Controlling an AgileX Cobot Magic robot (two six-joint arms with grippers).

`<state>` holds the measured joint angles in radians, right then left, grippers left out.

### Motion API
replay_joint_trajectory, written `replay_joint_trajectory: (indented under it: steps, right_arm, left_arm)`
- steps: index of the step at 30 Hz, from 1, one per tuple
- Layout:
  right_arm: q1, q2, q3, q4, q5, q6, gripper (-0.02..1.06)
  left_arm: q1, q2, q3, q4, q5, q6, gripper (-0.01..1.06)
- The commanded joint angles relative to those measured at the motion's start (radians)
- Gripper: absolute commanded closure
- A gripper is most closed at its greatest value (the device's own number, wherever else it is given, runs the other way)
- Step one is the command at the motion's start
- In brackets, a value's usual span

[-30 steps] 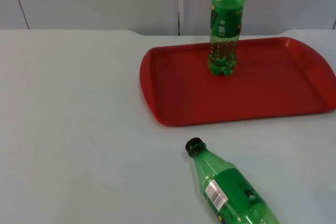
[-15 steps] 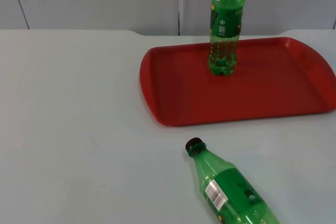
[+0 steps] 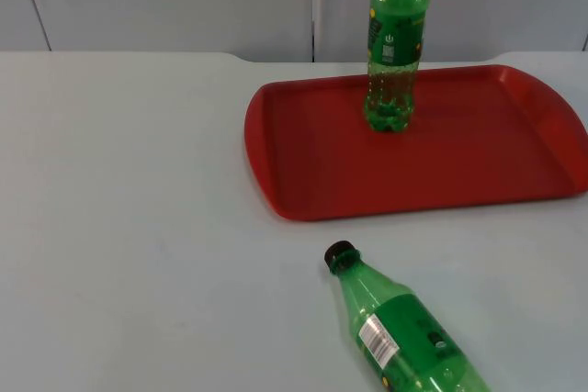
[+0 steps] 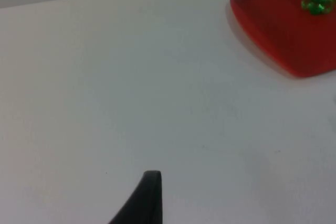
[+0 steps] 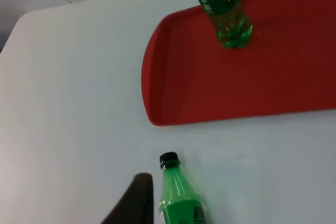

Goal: Place the bottle upright on the tray.

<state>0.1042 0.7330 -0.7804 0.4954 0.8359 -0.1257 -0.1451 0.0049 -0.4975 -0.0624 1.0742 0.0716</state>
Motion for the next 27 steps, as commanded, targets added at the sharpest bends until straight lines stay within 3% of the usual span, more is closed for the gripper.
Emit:
replay_joint_trajectory:
  steps: [1,11,21,27]
  right_arm:
    - [0.0,0.02,-0.006,-0.022,0.007,-0.025,0.0]
    - [0.0,0.198,-0.007,-0.157,0.091,-0.041,0.0]
    - [0.0,0.333,-0.007,-0.152,0.004,-0.159,0.05]
    - [0.006,0.375,-0.043,-0.152,0.024,-0.178,0.05]
  left_arm:
    - [-0.005,-0.005,0.003,-0.005,0.0,-0.001,0.0]
    - [-0.005,-0.005,0.003,-0.005,0.0,-0.001,0.0]
    - [-0.005,-0.005,0.003,-0.005,0.0,-0.001,0.0]
    - [-0.005,-0.005,0.003,-0.005,0.0,-0.001,0.0]
